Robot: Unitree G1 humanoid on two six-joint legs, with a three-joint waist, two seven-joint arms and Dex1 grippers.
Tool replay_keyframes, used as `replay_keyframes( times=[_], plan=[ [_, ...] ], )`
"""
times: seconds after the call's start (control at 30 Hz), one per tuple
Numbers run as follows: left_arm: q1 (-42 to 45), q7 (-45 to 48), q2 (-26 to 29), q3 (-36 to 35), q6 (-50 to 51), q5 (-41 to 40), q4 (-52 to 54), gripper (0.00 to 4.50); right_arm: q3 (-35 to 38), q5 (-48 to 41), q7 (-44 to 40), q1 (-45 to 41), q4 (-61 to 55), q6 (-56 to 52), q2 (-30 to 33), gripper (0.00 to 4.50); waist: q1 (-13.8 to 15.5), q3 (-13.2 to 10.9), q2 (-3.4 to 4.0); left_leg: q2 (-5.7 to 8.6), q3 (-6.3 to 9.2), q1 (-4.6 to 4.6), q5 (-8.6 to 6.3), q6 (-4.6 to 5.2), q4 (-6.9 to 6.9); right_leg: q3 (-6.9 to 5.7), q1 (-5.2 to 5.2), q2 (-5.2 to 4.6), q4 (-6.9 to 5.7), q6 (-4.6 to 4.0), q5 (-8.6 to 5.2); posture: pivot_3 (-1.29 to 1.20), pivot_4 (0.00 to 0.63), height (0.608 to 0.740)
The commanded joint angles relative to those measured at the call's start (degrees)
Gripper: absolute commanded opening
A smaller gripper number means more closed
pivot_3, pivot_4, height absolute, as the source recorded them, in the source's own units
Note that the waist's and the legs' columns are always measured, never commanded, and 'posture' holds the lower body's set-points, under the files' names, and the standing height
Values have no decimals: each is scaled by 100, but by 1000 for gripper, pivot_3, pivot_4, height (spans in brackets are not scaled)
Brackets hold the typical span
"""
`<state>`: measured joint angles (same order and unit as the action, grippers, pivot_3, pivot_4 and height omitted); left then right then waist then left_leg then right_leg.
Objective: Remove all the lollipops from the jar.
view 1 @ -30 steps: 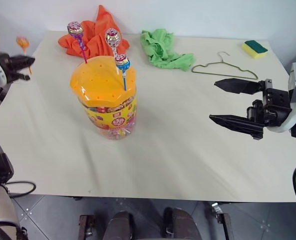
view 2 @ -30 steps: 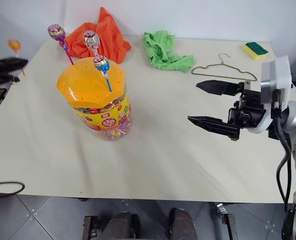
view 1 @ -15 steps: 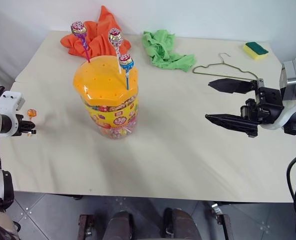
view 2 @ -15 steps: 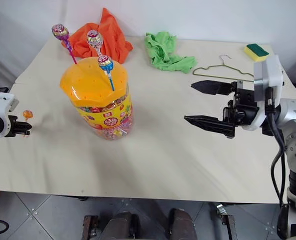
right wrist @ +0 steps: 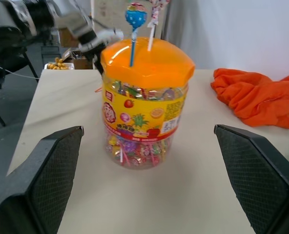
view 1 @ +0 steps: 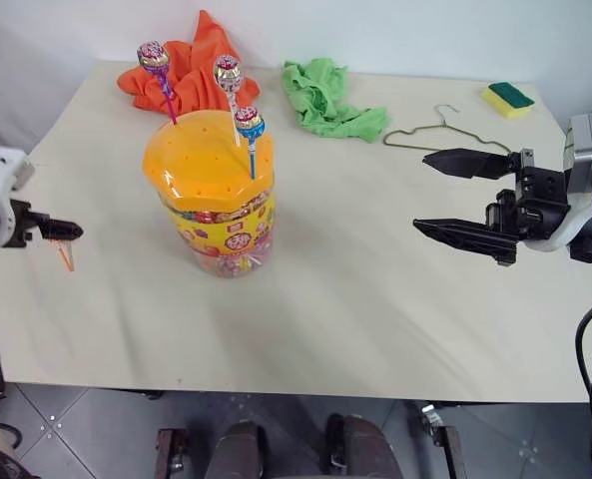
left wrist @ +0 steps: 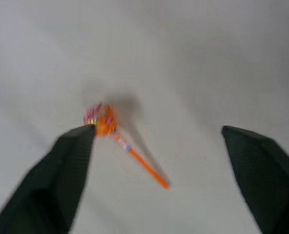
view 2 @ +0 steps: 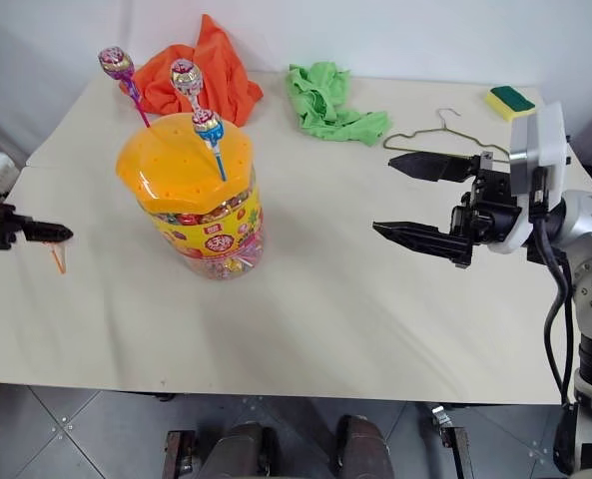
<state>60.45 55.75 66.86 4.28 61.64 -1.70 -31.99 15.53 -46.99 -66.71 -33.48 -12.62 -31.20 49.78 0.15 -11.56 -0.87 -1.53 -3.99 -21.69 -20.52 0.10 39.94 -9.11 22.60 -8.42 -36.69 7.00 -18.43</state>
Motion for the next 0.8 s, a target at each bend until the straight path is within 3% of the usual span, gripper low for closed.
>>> replay_keyframes(
  times=[0.03, 0.17, 0.4, 0.57, 0.8],
  plan=[
    [164, 593, 223, -476, 110, -623, 887, 4475, 160, 20, -43, -159, 1, 158, 113, 4500, 2, 0, 0, 0, 0, 0, 0, 1, 0, 0, 0, -1, 0, 0, 0, 0, 150, 740],
    [-88, 857, -66, -1295, -372, -1372, 1261, 4475, 209, 34, 21, -233, 51, 183, 87, 4500, -5, 0, 1, -1, 1, 0, 0, 1, 3, 1, 0, -3, -3, 0, 0, 0, 150, 740],
    [-778, 1866, -883, -2446, -2682, -2464, 1202, 4475, 344, 11, 93, -144, -40, 165, 171, 4500, -22, 0, 1, -3, 0, 0, -1, 1, 7, -3, 2, -2, -10, 0, 0, 0, 150, 740],
    [-715, 2781, -1248, -2482, -3624, -2881, 650, 4475, 438, -26, 172, -44, -149, 152, 213, 4500, -10, 0, 1, 2, -3, 0, -2, 3, 10, -2, 1, -4, -11, 0, 0, 0, 150, 740],
    [31, 3186, -1845, -2091, -4393, -2735, -395, 4475, 669, -114, 297, 217, -378, 93, 286, 4500, 38, 2, -3, 4, 0, -3, -3, 5, 15, -4, -1, -4, -12, 0, 0, 0, 150, 740]
  ],
)
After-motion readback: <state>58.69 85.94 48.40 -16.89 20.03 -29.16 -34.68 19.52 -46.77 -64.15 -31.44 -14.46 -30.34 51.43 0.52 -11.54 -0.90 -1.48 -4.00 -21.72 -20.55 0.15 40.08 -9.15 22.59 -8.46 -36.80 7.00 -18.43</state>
